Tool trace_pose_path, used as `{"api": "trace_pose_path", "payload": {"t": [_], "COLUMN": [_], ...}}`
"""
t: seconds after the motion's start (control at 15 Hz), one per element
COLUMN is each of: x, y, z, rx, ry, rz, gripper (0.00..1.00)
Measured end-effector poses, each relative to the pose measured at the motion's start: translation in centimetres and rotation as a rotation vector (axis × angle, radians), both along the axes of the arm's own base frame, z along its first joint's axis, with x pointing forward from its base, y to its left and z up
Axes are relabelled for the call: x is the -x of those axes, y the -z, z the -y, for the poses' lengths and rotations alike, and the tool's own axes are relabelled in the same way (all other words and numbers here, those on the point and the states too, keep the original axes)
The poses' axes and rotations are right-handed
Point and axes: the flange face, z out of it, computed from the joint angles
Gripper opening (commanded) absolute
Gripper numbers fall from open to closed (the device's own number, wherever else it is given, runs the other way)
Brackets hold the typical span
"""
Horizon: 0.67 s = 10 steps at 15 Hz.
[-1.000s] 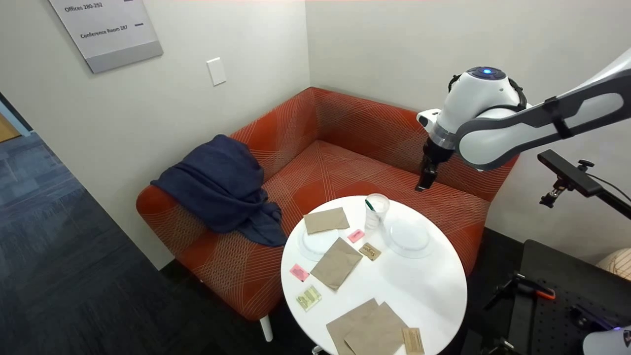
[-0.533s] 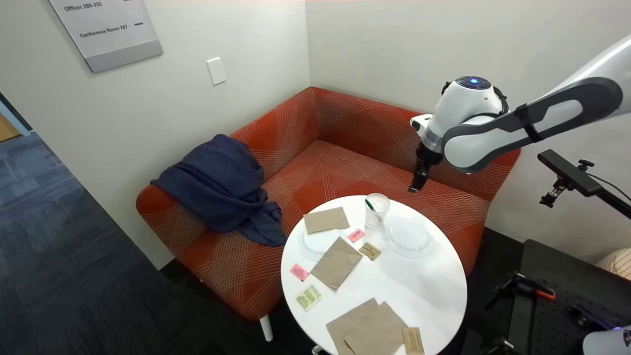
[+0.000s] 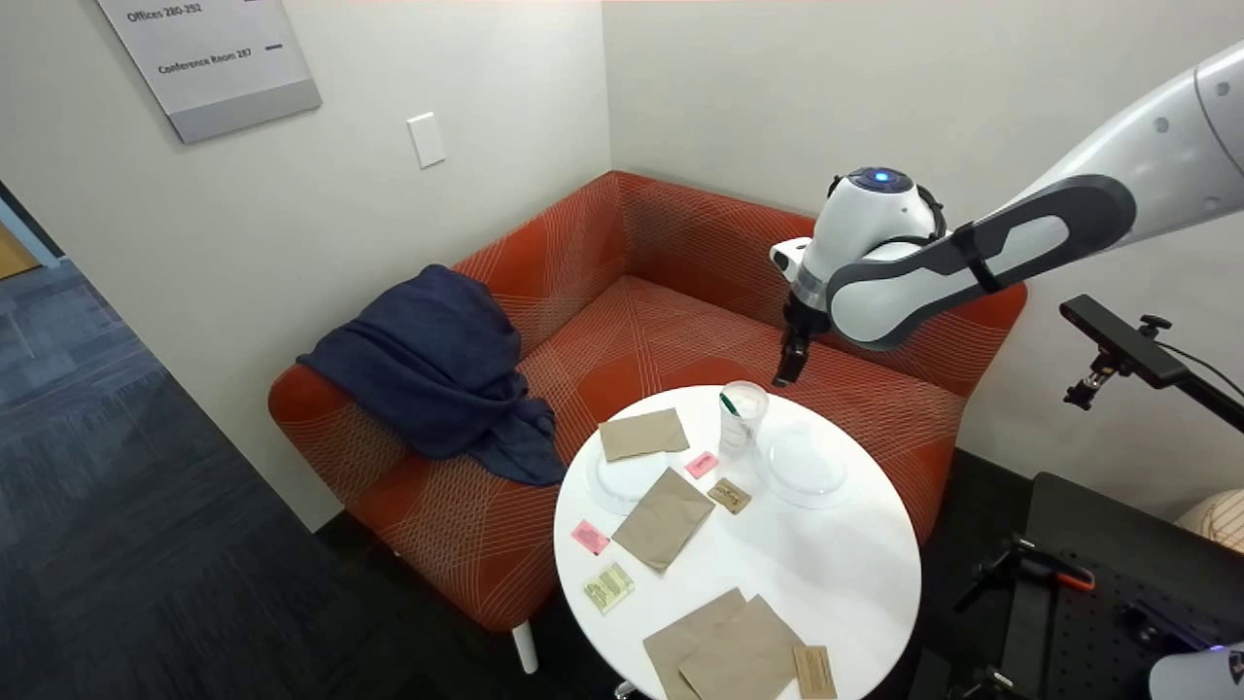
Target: Remove the marker from the cup and place it on the table
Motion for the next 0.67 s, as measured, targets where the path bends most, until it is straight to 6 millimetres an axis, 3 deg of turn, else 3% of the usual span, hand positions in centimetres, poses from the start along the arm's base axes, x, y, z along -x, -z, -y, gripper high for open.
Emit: {"api": "trace_pose_path", "payload": {"t": [0.13, 0.27, 0.53, 0.67], "x": [-0.8, -1.3, -1.8, -2.0], "y": [0.7, 1.5, 2.9, 3.5], "z": [-0.3, -0.3, -0.1, -0.2], "rx": [-0.003, -0.004, -0.010, -0.013], "ry": [-0.005, -0.006, -0.006, -0.008], "rz": [-0.005, -0.015, -0.040, -0.051], "gripper": [0.72, 0.58, 0.48, 0.54]}}
